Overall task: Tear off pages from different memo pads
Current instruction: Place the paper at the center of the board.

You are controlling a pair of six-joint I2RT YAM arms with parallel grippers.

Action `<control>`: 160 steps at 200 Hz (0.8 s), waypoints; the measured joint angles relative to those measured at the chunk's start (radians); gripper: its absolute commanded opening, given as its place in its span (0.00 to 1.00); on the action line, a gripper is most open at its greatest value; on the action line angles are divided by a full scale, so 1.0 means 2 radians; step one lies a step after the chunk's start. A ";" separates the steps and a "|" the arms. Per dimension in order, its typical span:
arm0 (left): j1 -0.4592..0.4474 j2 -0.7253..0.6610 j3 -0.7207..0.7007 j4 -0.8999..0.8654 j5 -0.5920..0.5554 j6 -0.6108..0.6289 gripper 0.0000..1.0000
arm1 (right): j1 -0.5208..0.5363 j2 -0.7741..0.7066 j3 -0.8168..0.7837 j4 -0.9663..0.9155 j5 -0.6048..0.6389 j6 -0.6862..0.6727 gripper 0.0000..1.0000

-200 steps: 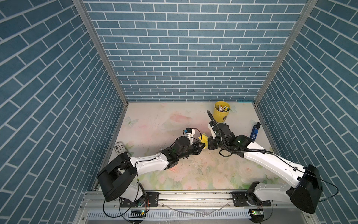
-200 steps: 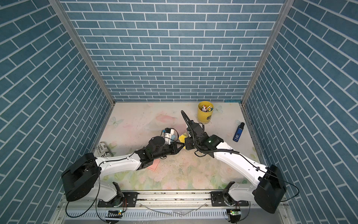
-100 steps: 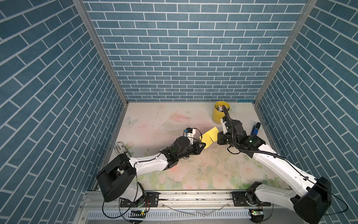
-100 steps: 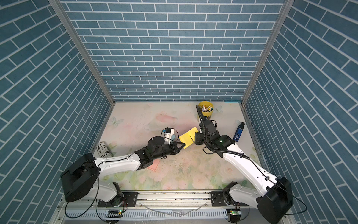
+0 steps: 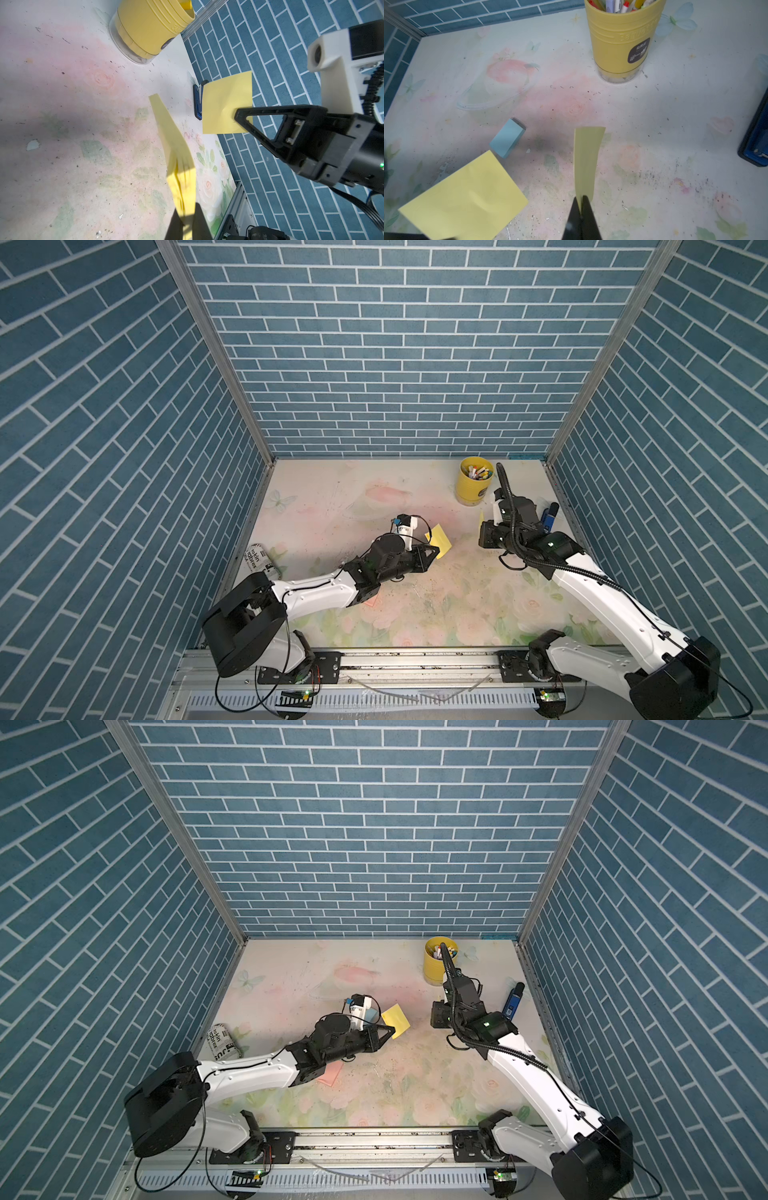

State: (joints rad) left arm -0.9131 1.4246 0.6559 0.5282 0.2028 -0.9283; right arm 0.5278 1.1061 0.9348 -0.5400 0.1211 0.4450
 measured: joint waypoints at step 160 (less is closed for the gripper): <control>0.000 0.010 -0.004 0.014 -0.004 0.005 0.00 | -0.003 0.141 -0.065 -0.042 0.046 0.037 0.44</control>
State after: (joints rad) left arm -0.9131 1.4437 0.6483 0.5571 0.1944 -0.9184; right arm 0.5209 1.3872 0.8055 -0.6247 0.2131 0.5198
